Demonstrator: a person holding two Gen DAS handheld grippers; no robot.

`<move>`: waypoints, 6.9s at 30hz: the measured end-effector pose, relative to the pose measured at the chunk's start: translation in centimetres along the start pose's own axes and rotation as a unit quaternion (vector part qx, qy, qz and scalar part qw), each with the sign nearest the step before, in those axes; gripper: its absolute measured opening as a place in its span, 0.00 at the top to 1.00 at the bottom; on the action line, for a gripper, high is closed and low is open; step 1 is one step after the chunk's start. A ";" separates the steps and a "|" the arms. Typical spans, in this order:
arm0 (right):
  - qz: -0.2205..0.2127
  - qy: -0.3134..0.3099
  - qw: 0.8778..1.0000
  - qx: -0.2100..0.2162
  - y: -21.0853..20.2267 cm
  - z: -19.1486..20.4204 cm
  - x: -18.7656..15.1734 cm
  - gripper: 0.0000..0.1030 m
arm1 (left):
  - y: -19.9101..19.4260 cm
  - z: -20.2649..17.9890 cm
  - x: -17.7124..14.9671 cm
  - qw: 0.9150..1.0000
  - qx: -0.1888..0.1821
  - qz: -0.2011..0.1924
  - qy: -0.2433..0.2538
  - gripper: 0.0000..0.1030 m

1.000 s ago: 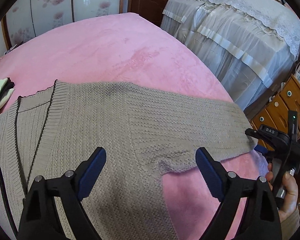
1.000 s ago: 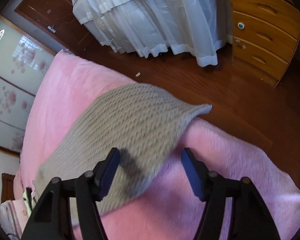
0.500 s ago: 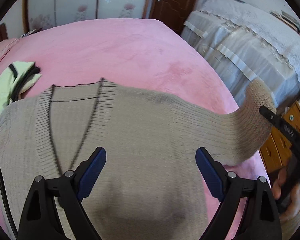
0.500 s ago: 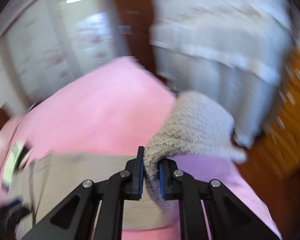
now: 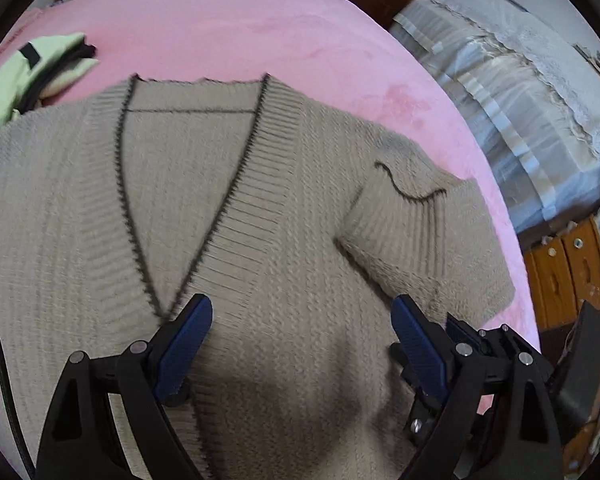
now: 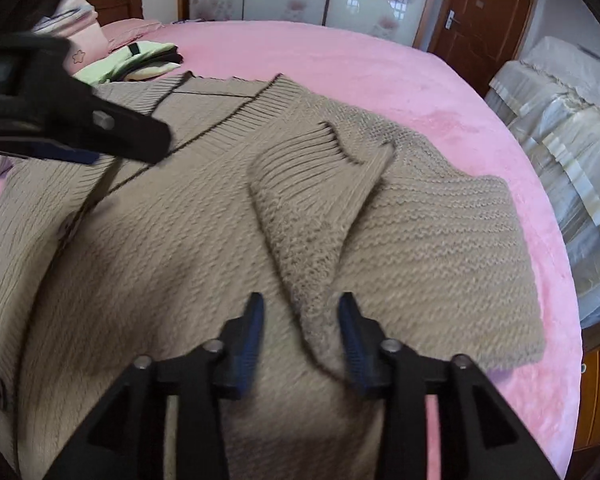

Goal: Fold large clothes

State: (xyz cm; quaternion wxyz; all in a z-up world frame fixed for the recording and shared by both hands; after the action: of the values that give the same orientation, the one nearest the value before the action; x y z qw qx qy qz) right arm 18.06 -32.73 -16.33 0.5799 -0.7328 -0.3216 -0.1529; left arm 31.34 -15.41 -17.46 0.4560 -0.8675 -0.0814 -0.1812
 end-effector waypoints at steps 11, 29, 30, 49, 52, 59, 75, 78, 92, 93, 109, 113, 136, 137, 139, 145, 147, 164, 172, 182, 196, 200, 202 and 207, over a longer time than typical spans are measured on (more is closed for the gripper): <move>0.020 0.107 0.993 0.037 -4.5 -3.6 -2.9 0.43 | 3.7 -5.8 0.9 0.999 -0.002 0.014 0.044 0.12; 0.070 0.215 0.974 0.026 -6.2 -7.9 -7.8 0.43 | 8.5 -9.8 3.5 0.988 0.133 0.031 0.067 0.87; 0.069 0.216 0.974 0.025 -6.3 -8.0 -7.9 0.43 | 7.4 -9.2 3.6 0.990 0.119 0.021 0.066 0.87; 0.120 0.266 0.956 0.045 -1.4 -10.9 -5.0 0.43 | -0.6 7.4 -1.1 0.997 -0.028 -0.047 -0.046 0.68; 0.115 0.256 0.959 0.039 -1.5 -10.5 -4.7 0.43 | -0.3 7.8 -0.9 0.997 -0.028 -0.046 -0.057 0.68; 0.107 0.249 0.962 0.029 -0.6 -10.8 -3.3 0.43 | -0.9 5.4 1.0 0.998 -0.036 -0.056 -0.004 0.95; 0.085 0.236 0.966 -0.055 3.3 -10.2 2.8 0.84 | -10.0 0.4 11.2 0.976 -0.005 -0.185 0.116 0.96; 0.069 0.224 0.969 -0.076 2.4 -9.5 2.9 0.84 | -10.0 2.0 12.0 0.975 0.012 -0.192 0.113 0.96; 0.100 0.143 0.983 -0.058 0.8 -8.1 2.0 0.61 | -1.5 13.5 8.5 0.993 0.037 -0.101 -0.051 0.60; 0.103 0.141 0.984 -0.047 0.2 -8.1 2.0 0.60 | -1.9 13.9 8.4 0.993 0.016 -0.100 -0.065 0.52; 0.101 0.221 0.970 0.008 5.4 -12.2 10.6 0.39 | -1.1 16.2 9.3 0.990 -0.038 -0.107 -0.079 0.95; 0.148 0.238 0.960 -0.014 10.6 -12.7 11.0 0.39 | -1.7 13.6 10.5 0.991 -0.030 -0.130 -0.017 0.95; 0.041 0.159 0.986 0.026 1.5 1.4 12.8 0.64 | -4.1 8.2 10.4 0.983 0.007 -0.177 -0.044 0.80; 0.047 0.154 0.986 0.033 1.9 3.0 12.7 0.64 | -3.3 8.0 10.1 0.985 0.013 -0.166 -0.040 0.80; 0.069 0.144 0.986 0.043 3.5 4.9 12.3 0.64 | -1.2 7.9 9.9 0.988 0.038 -0.144 -0.032 0.80; 0.080 0.124 0.989 -0.006 4.1 3.3 8.6 0.67 | 1.1 12.7 7.4 0.992 0.065 -0.094 -0.053 0.87; 0.075 0.118 0.989 -0.050 3.4 1.8 7.8 0.67 | 0.8 13.2 7.3 0.992 0.059 -0.094 -0.052 0.87; 0.077 0.244 0.965 -0.066 -1.3 -7.5 2.5 0.39 | -2.2 10.6 7.7 0.989 0.111 -0.083 -0.050 0.47; 0.014 0.234 0.971 -0.034 -9.5 -4.2 6.8 0.39 | -11.7 5.7 5.6 0.981 0.138 -0.131 -0.020 0.19; -0.019 0.210 0.978 0.001 -16.8 3.9 10.5 0.39 | -24.4 4.7 -0.2 0.979 0.122 -0.160 -0.018 0.16; -0.049 0.124 0.986 0.096 -21.2 20.5 14.1 0.39 | -34.7 19.6 -9.8 0.957 0.141 -0.199 -0.158 0.16; -0.056 0.097 0.988 0.108 -20.7 24.6 15.2 0.39 | -35.9 26.5 -11.6 0.938 0.173 -0.205 -0.218 0.16; -0.061 0.085 0.989 0.101 -20.0 26.5 15.8 0.39 | -36.3 30.1 -12.2 0.929 0.189 -0.206 -0.242 0.16; -0.053 0.067 0.992 0.097 -16.9 30.7 16.9 0.39 | -35.8 38.5 -12.5 0.910 0.185 -0.217 -0.299 0.16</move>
State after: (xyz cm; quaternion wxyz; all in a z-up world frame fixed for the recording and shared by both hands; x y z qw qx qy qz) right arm 15.13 3.40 -2.11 0.6593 -0.6432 -0.3340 -0.2003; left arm 18.09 36.94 -15.05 0.5122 -0.7419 -0.4325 0.0110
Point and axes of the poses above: each gripper's, at about its wrist camera, not at the fingertips, and y roughly the way its jaws point, z to its left, x to its top, the point moved 1 cm from there along y, roughly the way its jaws point, and after that the axes turned 13 degrees about -x, right-handed, at the moved point
